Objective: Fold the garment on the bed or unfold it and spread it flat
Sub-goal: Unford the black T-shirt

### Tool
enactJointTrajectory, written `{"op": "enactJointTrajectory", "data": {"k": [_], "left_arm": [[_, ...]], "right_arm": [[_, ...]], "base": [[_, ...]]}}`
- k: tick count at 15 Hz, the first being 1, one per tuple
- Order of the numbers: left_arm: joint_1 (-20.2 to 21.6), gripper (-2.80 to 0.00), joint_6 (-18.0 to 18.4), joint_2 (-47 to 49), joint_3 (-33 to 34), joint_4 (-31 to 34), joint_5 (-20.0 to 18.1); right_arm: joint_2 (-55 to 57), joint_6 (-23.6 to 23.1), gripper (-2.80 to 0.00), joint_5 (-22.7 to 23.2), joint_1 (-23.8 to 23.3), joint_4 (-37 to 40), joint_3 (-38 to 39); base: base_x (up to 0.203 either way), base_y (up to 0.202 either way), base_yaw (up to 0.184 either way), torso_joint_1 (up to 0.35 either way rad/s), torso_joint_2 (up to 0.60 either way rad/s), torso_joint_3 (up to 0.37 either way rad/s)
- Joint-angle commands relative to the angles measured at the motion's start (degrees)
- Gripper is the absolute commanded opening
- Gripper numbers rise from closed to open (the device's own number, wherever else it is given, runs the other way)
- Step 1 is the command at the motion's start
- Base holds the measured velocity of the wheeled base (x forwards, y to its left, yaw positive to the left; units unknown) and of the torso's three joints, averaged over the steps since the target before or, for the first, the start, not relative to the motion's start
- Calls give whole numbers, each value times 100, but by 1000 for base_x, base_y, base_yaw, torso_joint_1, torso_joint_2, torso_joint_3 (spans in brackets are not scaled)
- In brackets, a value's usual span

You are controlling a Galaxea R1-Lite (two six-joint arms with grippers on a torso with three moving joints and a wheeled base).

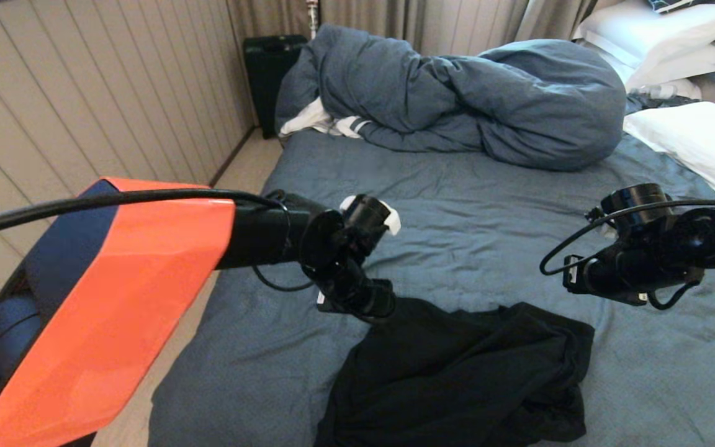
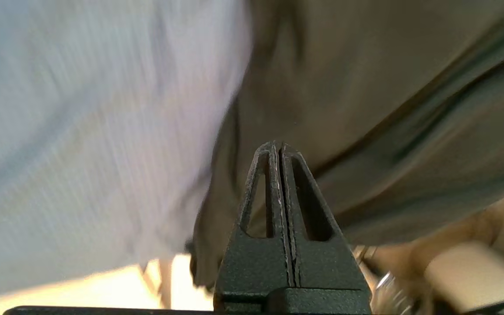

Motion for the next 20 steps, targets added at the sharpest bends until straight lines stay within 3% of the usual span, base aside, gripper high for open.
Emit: {"op": "enactJointTrajectory", "data": {"k": [1, 6, 7, 11, 14, 19, 20], "left_arm": [[-89, -280, -22, 142, 120, 31, 4], [-104, -280, -49, 274, 325, -562, 9], [-167, 0, -49, 278, 380, -669, 12], [-402, 0, -48, 352, 546, -829, 264], [-479, 0, 0, 558, 594, -1167, 309], [-484, 0, 39, 754, 503, -1174, 316], [-484, -280, 39, 788, 491, -1166, 312]], "right_arm": [[-4, 12, -280, -24, 86, 21, -90], [29, 3, -280, -17, 119, 4, -55], [45, 3, -280, -17, 128, 4, -22], [63, -17, -280, -17, 119, -32, -22], [125, -15, -280, -2, 110, -39, -21], [142, -24, -280, 27, 119, -49, 13], [147, -24, -280, 27, 119, -49, 8]], "base": [[0, 0, 0, 0, 0, 0], [0, 0, 0, 0, 0, 0], [0, 0, 0, 0, 0, 0], [0, 0, 0, 0, 0, 0], [0, 0, 0, 0, 0, 0], [0, 0, 0, 0, 0, 0], [0, 0, 0, 0, 0, 0]]}}
